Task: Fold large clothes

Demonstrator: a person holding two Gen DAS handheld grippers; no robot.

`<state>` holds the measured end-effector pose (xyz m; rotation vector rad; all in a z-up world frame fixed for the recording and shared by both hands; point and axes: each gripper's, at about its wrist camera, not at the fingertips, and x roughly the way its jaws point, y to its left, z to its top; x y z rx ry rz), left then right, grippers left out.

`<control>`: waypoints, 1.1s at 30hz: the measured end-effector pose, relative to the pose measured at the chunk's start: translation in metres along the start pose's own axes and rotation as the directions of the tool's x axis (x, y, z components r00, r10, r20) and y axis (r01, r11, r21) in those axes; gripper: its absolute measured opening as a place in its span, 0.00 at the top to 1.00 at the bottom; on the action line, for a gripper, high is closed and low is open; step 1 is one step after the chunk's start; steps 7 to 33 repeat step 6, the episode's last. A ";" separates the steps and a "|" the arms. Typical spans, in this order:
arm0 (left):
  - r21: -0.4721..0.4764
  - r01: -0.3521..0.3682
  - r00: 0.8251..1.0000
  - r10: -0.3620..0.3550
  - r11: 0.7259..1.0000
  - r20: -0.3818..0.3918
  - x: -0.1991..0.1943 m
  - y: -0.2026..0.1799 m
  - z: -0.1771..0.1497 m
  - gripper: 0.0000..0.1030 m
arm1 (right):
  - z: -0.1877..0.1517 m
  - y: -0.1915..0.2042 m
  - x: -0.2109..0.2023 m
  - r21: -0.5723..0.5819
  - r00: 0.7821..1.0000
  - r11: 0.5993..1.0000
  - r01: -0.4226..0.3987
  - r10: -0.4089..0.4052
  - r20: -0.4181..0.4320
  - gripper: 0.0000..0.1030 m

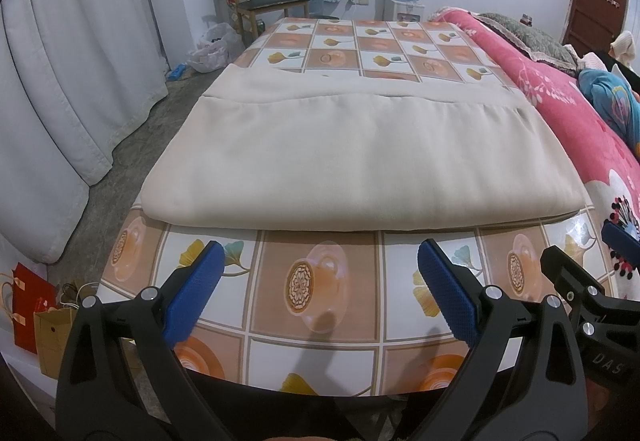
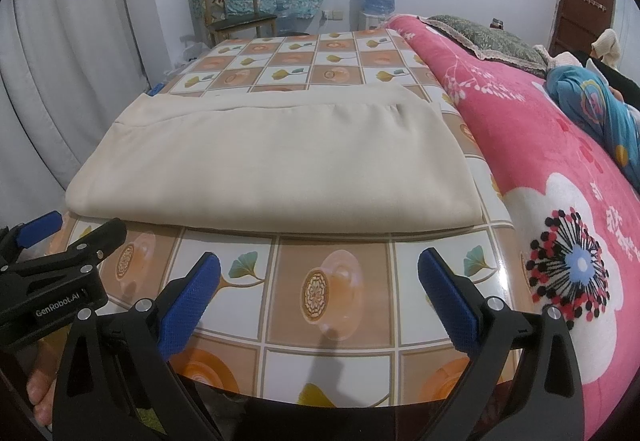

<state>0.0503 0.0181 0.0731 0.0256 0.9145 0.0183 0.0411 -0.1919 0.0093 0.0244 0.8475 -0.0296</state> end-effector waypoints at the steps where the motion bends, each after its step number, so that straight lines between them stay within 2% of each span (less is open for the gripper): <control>1: 0.000 0.001 1.000 -0.001 1.000 -0.001 0.000 0.000 0.000 0.09 | 0.001 0.000 0.000 0.000 1.000 1.000 -0.001 0.001 0.000 0.06; 33: -0.001 -0.001 1.000 0.001 1.000 0.001 -0.001 0.000 0.001 0.09 | 0.000 0.000 0.000 -0.001 1.000 1.000 -0.002 0.002 0.000 0.06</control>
